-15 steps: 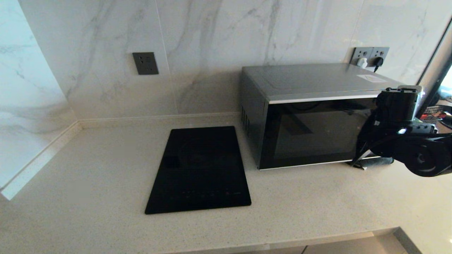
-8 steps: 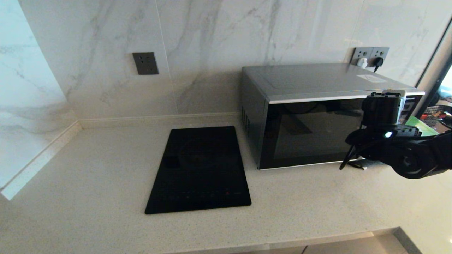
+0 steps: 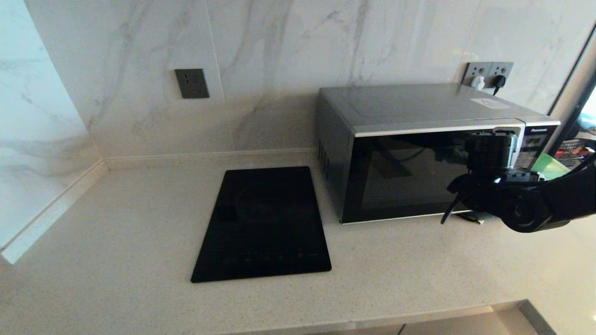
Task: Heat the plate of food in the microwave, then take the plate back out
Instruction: Open the microwave oven
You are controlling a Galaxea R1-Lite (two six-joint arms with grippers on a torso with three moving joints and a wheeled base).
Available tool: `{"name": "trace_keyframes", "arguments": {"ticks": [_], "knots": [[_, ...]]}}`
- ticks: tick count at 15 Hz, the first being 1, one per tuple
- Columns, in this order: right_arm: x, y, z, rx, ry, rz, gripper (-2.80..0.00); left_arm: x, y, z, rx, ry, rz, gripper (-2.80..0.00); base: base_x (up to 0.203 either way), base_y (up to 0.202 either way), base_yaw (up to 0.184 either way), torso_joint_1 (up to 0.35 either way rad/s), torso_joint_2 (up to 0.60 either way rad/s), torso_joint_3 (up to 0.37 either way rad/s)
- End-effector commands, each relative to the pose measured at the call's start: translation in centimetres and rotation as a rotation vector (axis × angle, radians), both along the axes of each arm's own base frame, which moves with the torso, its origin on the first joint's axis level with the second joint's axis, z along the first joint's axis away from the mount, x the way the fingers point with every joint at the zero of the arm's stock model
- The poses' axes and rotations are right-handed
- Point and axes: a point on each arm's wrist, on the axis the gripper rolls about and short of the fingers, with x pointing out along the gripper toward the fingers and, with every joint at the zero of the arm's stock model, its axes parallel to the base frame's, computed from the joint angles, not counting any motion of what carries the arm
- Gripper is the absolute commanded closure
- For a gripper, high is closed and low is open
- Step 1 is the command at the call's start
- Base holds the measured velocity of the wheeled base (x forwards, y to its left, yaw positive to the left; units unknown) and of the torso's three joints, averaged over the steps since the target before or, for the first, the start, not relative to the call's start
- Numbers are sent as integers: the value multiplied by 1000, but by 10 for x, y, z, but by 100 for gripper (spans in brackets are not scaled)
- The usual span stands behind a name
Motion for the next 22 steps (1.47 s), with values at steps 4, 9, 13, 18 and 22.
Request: {"name": "trace_keyframes", "arguments": {"ticks": [4, 9, 13, 18, 22], "knots": [[10, -6, -10, -3, 15, -25, -280, 0, 0, 0, -1, 1, 1, 0, 0, 0, 0, 0, 0, 0], [14, -18, -18, -6, 33, -57, -280, 0, 0, 0, -1, 0, 1, 0, 0, 0, 0, 0, 0, 0], [15, -23, -19, -6, 33, -71, -280, 0, 0, 0, -1, 1, 1, 0, 0, 0, 0, 0, 0, 0], [21, -28, -19, -5, 22, -83, -280, 0, 0, 0, -1, 1, 1, 0, 0, 0, 0, 0, 0, 0], [24, -27, -22, -6, 28, -85, -280, 0, 0, 0, -1, 1, 1, 0, 0, 0, 0, 0, 0, 0]]}}
